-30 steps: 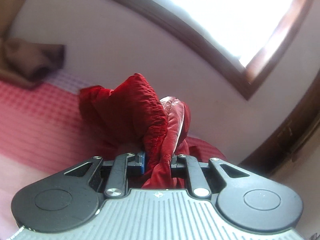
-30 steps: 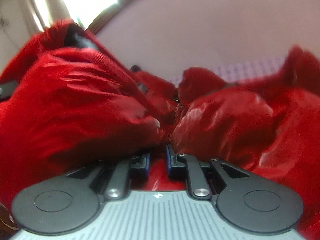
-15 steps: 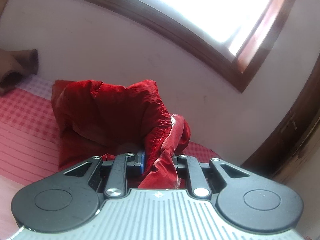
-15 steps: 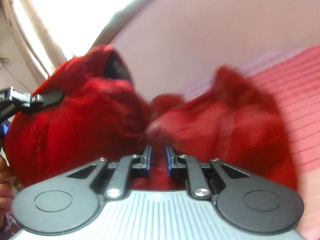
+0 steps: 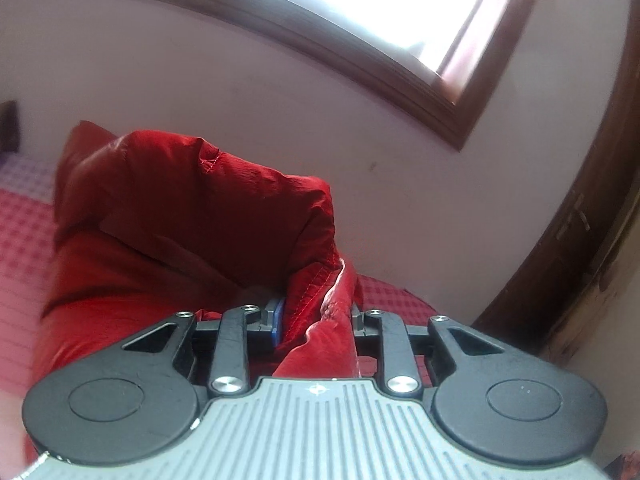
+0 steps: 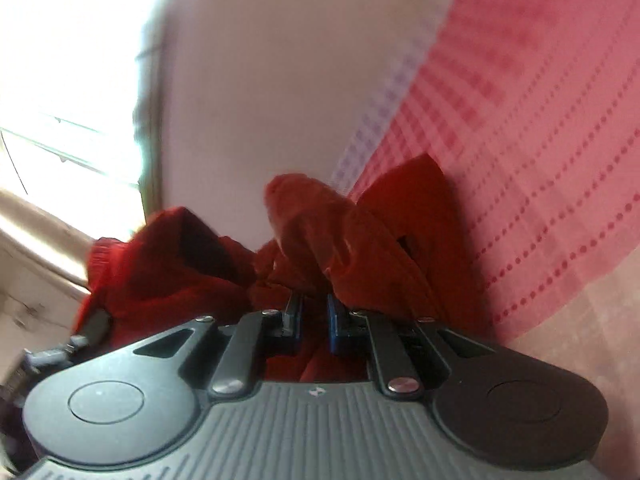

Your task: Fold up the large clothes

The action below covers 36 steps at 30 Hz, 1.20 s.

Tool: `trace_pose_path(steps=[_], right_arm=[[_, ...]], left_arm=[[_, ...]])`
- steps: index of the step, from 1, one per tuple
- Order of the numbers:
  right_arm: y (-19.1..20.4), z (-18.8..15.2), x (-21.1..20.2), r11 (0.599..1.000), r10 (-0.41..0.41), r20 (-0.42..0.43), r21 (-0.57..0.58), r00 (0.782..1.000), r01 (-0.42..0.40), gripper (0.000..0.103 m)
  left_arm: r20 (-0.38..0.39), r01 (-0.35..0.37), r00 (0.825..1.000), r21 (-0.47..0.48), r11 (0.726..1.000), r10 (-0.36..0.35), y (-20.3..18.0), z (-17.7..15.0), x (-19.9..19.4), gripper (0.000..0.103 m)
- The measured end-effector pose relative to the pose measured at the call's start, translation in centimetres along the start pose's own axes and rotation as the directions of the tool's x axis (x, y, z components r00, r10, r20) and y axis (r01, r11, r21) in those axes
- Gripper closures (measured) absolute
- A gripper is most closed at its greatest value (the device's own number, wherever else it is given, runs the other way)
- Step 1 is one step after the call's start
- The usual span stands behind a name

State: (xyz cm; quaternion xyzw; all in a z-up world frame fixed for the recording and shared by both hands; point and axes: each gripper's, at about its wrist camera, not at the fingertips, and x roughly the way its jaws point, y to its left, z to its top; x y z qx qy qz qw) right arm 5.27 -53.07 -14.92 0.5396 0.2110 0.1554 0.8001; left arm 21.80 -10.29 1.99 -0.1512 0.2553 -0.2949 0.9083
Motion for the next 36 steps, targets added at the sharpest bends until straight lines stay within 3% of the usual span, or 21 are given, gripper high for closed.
trace_pose_path(steps=[4, 6, 9, 11, 13, 15, 18, 20, 21, 22, 23, 25, 28, 29, 31, 34, 35, 36], right_arm=[[-1.2, 2.1, -2.2, 0.992, 0.088, 0.012, 0.092, 0.996, -0.089, 0.088], [-0.8, 3.0, -3.5, 0.990, 0.115, 0.007, 0.082, 0.993, -0.115, 0.083], [0.6, 5.2, -4.2, 0.997, 0.078, -0.034, 0.003, 0.996, -0.078, 0.079], [2.1, 6.6, -4.4, 0.997, 0.039, -0.048, -0.061, 0.998, -0.041, 0.055], [4.2, 7.7, -4.8, 0.988, -0.022, -0.035, -0.156, 0.999, 0.016, 0.016], [6.6, 8.6, -5.3, 0.971, -0.061, -0.018, -0.231, 0.998, 0.055, 0.012], [9.5, 9.1, -3.7, 0.938, -0.075, -0.061, -0.342, 0.995, 0.050, 0.012], [11.7, 8.2, -1.7, 0.881, -0.158, -0.094, -0.463, 0.983, 0.097, 0.014], [12.6, 7.6, -0.4, 0.840, -0.193, -0.111, -0.532, 0.975, 0.106, 0.033], [13.2, 7.0, 0.7, 0.799, -0.228, -0.122, -0.591, 0.966, 0.114, 0.071], [13.5, 6.7, 1.6, 0.760, -0.278, -0.106, -0.632, 0.955, 0.151, 0.074], [13.3, 6.8, 2.5, 0.734, -0.315, -0.101, -0.656, 0.944, 0.175, 0.082], [13.8, 6.0, 2.7, 0.660, -0.353, -0.049, -0.721, 0.934, 0.211, 0.085], [13.8, 5.9, 2.8, 0.651, -0.354, -0.038, -0.727, 0.935, 0.217, 0.086], [13.8, 5.9, 2.4, 0.655, -0.335, -0.020, -0.724, 0.942, 0.218, 0.087], [13.7, 6.1, 1.5, 0.680, -0.296, -0.009, -0.704, 0.955, 0.204, 0.088], [13.8, 6.1, 1.2, 0.681, -0.288, -0.002, -0.704, 0.958, 0.203, 0.088], [13.7, 6.2, 1.2, 0.685, -0.280, 0.004, -0.700, 0.960, 0.203, 0.088]], left_arm=[[0.022, 0.054, 0.998, 0.061, 0.997, -0.055, -1.3, -1.9, 2.5, 0.072], [0.028, 0.095, 0.995, 0.097, 0.991, -0.098, -1.9, -3.3, 3.4, 0.066], [0.034, 0.100, 0.994, 0.186, 0.977, -0.108, -3.3, -5.0, 4.4, 0.063], [0.044, 0.114, 0.991, 0.226, 0.967, -0.127, -3.7, -6.1, 5.0, 0.059], [0.042, 0.100, 0.992, 0.276, 0.956, -0.116, -4.4, -7.0, 5.2, 0.055], [0.039, 0.114, 0.991, 0.296, 0.948, -0.131, -4.6, -7.6, 5.4, 0.052], [0.037, 0.102, 0.992, 0.331, 0.938, -0.121, -5.2, -8.3, 5.9, 0.050], [0.040, 0.097, 0.992, 0.363, 0.927, -0.120, -5.2, -9.2, 5.3, 0.047], [0.040, 0.092, 0.993, 0.381, 0.920, -0.115, -5.5, -9.5, 5.4, 0.045], [0.042, 0.091, 0.992, 0.393, 0.915, -0.117, -5.6, -9.8, 5.2, 0.042], [0.047, 0.094, 0.991, 0.401, 0.911, -0.124, -5.6, -10.0, 4.9, 0.042], [0.065, 0.110, 0.987, 0.398, 0.911, -0.147, -5.5, -10.3, 3.4, 0.041], [0.088, 0.145, 0.979, 0.332, 0.932, -0.183, -5.0, -10.8, -0.4, 0.033], [0.130, 0.142, 0.973, 0.303, 0.942, -0.189, -4.8, -11.1, -2.5, 0.030], [0.208, 0.084, 0.967, 0.284, 0.955, -0.147, -4.7, -11.3, -5.8, 0.004], [0.319, -0.009, 0.945, 0.257, 0.966, -0.076, -3.6, -11.8, -9.7, 0.003], [0.308, -0.031, 0.950, 0.274, 0.961, -0.057, -3.4, -11.9, -9.8, 0.004], [0.274, -0.038, 0.960, 0.302, 0.952, -0.049, -3.2, -12.0, -9.4, 0.013]])
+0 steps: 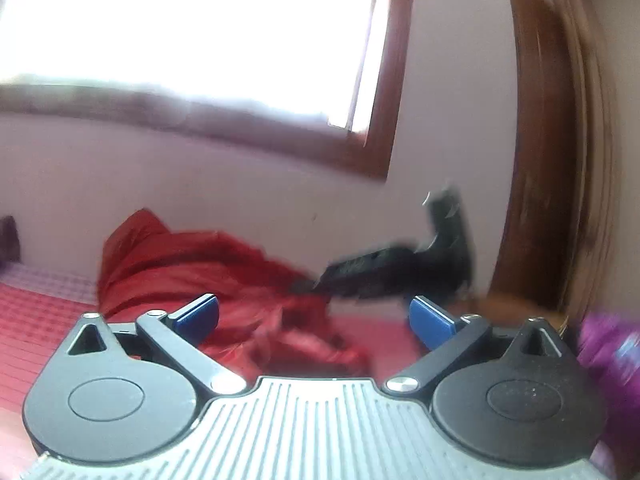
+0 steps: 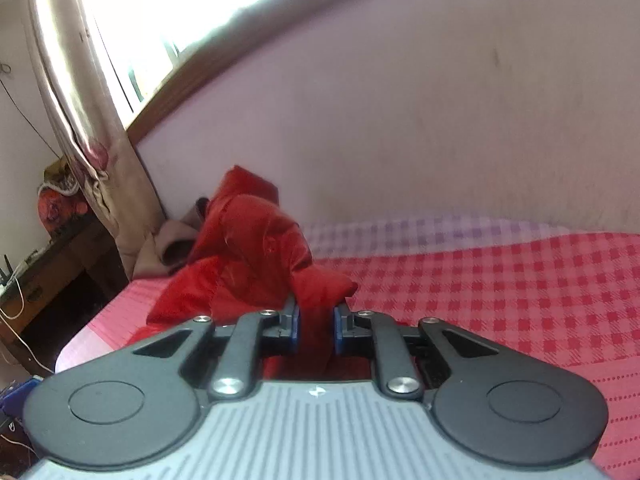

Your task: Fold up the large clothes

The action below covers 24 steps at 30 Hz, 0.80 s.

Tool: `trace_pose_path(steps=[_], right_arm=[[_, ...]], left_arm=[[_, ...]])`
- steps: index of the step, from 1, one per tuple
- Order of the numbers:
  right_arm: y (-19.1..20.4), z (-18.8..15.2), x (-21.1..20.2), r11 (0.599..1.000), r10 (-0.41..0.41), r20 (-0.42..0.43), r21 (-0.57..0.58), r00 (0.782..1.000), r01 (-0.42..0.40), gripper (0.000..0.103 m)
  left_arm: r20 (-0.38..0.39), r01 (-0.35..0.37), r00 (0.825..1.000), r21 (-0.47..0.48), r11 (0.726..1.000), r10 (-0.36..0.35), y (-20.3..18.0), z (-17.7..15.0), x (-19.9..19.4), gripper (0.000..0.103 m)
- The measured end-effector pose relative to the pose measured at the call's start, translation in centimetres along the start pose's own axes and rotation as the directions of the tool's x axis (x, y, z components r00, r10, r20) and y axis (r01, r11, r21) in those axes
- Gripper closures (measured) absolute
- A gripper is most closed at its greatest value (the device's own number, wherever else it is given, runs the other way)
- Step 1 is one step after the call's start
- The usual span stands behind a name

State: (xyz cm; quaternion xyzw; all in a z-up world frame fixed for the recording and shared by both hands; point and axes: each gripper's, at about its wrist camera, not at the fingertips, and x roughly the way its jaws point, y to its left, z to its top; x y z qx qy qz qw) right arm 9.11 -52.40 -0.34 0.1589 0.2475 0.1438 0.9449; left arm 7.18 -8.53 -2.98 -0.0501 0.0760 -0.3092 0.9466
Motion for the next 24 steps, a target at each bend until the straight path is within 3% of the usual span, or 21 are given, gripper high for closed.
trace_pose_path(steps=[1, 3, 6, 9, 13, 16, 20, 24], right_arm=[[-0.1, 0.0, -0.2, 1.000, 0.002, 0.012, 0.010, 1.000, -0.002, 0.089], [-0.3, 0.2, -0.5, 1.000, 0.006, 0.030, 0.029, 1.000, -0.007, 0.089], [-1.1, 0.1, -0.6, 0.996, 0.025, 0.056, 0.087, 0.998, -0.030, 0.089], [-2.1, -0.3, -0.2, 0.994, -0.003, 0.043, 0.114, 0.999, -0.002, 0.089], [-3.0, -0.5, -0.8, 0.993, -0.032, 0.045, 0.116, 0.998, 0.026, 0.090], [-3.4, -0.5, -0.8, 0.992, -0.092, 0.026, 0.086, 0.995, 0.090, 0.090], [-4.3, -1.6, -0.2, 0.991, -0.114, -0.003, 0.075, 0.994, 0.113, 0.090], [-4.2, -2.8, 1.1, 0.988, -0.144, -0.030, 0.059, 0.989, 0.146, 0.090]], left_arm=[[-0.046, 0.031, 0.998, 0.014, 0.999, -0.031, 0.1, -0.4, 0.6, 0.032], [-0.134, 0.109, 0.985, -0.017, 0.994, -0.111, 0.0, -1.3, 2.0, 0.056], [-0.135, 0.141, 0.982, 0.063, 0.988, -0.131, -1.8, -2.9, 2.8, 0.055], [-0.153, 0.179, 0.975, 0.116, 0.977, -0.161, -2.8, -3.8, 4.4, 0.055], [-0.182, 0.209, 0.964, 0.072, 0.975, -0.193, -2.1, -4.3, 6.7, 0.055], [-0.198, 0.224, 0.960, 0.104, 0.969, -0.200, -2.6, -5.1, 7.1, 0.055], [-0.226, 0.235, 0.955, 0.173, 0.957, -0.194, -2.6, -6.5, 6.7, 0.053], [-0.248, 0.240, 0.947, 0.122, 0.963, -0.204, -2.2, -6.5, 7.4, 0.051]])
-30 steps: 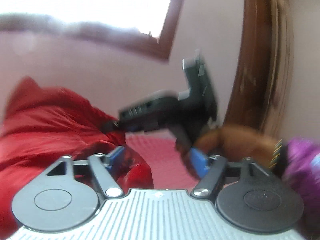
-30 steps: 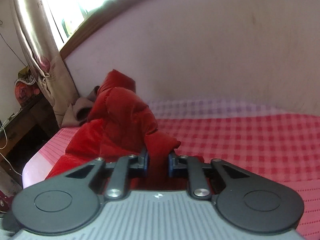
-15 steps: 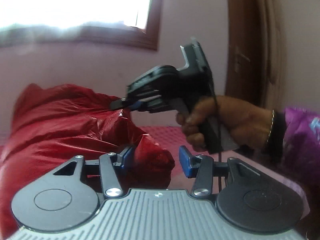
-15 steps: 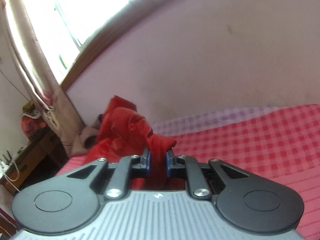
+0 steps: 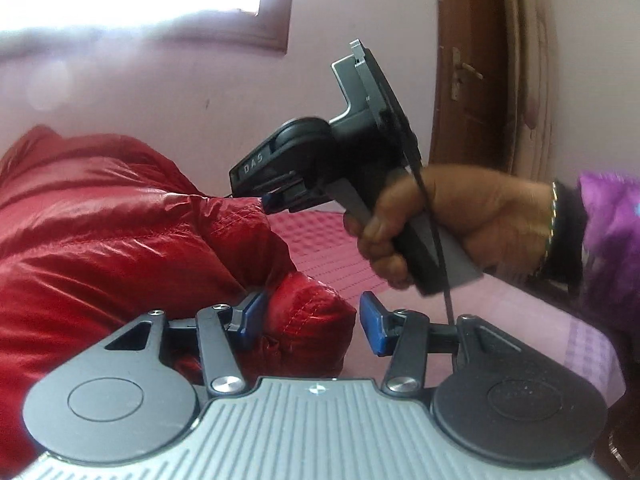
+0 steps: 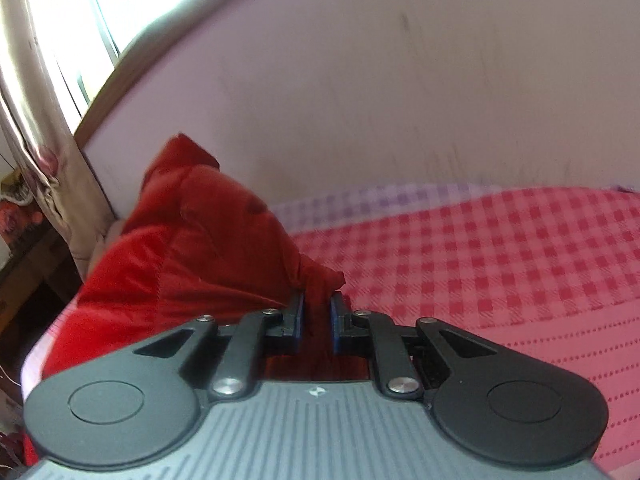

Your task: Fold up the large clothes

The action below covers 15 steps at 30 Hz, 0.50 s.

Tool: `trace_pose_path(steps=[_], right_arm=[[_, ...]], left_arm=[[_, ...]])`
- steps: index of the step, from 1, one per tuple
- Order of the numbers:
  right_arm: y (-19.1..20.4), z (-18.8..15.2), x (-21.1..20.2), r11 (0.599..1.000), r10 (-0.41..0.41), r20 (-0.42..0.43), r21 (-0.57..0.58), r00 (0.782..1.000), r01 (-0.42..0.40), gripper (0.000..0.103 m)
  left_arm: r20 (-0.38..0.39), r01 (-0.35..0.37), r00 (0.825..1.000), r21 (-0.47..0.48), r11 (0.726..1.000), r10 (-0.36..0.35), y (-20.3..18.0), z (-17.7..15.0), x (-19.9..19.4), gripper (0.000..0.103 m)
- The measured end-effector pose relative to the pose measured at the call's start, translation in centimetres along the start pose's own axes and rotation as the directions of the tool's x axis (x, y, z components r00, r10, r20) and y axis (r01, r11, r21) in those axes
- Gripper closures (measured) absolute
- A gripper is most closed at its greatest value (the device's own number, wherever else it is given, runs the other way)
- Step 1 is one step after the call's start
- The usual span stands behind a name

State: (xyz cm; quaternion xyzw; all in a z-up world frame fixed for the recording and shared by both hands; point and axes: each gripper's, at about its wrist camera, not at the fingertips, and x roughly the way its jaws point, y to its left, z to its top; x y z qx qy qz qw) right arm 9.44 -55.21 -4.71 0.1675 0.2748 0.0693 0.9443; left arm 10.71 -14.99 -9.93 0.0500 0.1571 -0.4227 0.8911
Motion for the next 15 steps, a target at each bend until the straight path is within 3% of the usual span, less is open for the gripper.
trace_pose_path(steps=[3, 8, 11, 15], right_arm=[[-0.2, 0.3, -0.1, 1.000, -0.022, -0.012, 0.006, 1.000, 0.022, 0.090], [1.6, 2.8, -4.2, 0.995, -0.055, 0.093, -0.074, 0.994, 0.062, 0.090], [4.3, 4.6, -6.2, 0.986, -0.007, 0.149, -0.164, 0.989, 0.032, 0.090], [10.1, 5.5, -4.8, 0.935, 0.106, 0.098, -0.347, 0.989, -0.066, 0.090]], left_arm=[[-0.016, 0.004, 1.000, 0.001, 1.000, -0.004, -0.1, 0.2, 1.0, 0.050], [-0.023, -0.007, 1.000, -0.016, 1.000, 0.007, -0.2, 0.3, 1.8, 0.043], [-0.026, -0.007, 1.000, -0.018, 1.000, 0.006, -0.2, 0.2, 1.8, 0.040], [-0.025, -0.010, 1.000, -0.017, 1.000, 0.009, -0.5, 0.1, 2.0, 0.035]])
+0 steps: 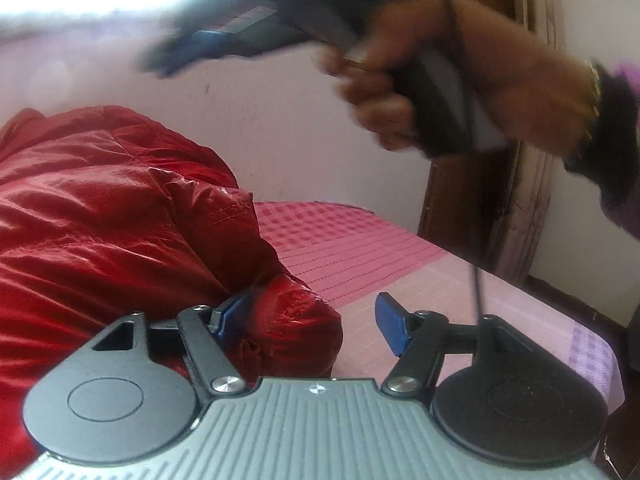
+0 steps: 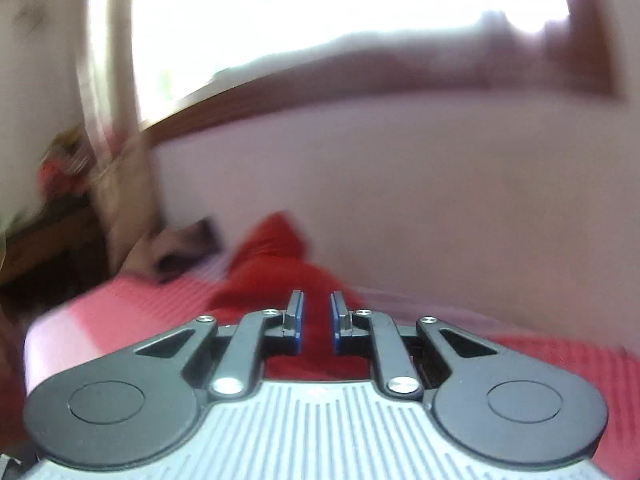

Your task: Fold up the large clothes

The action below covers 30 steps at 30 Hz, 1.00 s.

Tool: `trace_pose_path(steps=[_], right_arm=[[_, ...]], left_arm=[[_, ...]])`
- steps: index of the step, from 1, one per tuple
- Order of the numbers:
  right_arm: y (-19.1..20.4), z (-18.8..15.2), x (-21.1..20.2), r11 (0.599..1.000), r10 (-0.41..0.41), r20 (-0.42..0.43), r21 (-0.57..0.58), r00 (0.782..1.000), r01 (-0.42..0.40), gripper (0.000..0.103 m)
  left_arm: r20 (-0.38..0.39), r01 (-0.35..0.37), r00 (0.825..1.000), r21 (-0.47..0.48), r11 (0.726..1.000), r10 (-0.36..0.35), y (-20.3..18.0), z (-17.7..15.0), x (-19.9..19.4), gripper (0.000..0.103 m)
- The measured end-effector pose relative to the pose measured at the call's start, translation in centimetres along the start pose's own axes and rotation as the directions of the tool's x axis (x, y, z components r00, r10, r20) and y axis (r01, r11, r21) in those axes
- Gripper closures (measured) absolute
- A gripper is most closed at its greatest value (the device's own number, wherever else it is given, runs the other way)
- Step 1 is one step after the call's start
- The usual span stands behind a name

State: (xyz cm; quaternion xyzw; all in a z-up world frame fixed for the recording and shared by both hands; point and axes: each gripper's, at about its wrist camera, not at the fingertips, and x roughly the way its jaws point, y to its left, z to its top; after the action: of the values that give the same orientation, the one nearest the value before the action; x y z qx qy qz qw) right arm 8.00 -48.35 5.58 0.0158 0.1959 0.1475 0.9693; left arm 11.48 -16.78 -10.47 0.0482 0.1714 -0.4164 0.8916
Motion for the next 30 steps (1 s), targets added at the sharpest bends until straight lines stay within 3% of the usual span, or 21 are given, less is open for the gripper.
trace_pose_path(steps=[4, 8, 16, 30], right_arm=[[3.3, -0.1, 5.1, 0.985, -0.022, -0.113, -0.173, 0.993, 0.002, 0.090], [3.2, -2.1, 8.0, 0.968, -0.086, -0.185, -0.248, 0.979, 0.038, 0.092], [-0.8, -5.2, 9.7, 0.990, -0.075, -0.255, -0.131, 0.964, 0.042, 0.094], [-3.1, -8.5, 9.8, 0.997, -0.062, -0.223, -0.047, 0.973, 0.053, 0.094]], left_arm=[[0.002, -0.002, 1.000, 0.002, 1.000, 0.002, -0.1, -0.3, 0.0, 0.033], [0.010, 0.007, 1.000, -0.007, 1.000, -0.007, -0.3, -0.2, 0.1, 0.033], [0.009, 0.042, 0.999, -0.016, 0.999, -0.042, -0.5, -0.1, 0.0, 0.031], [-0.048, 0.066, 0.996, -0.053, 0.996, -0.069, -0.5, 0.0, 1.2, 0.032]])
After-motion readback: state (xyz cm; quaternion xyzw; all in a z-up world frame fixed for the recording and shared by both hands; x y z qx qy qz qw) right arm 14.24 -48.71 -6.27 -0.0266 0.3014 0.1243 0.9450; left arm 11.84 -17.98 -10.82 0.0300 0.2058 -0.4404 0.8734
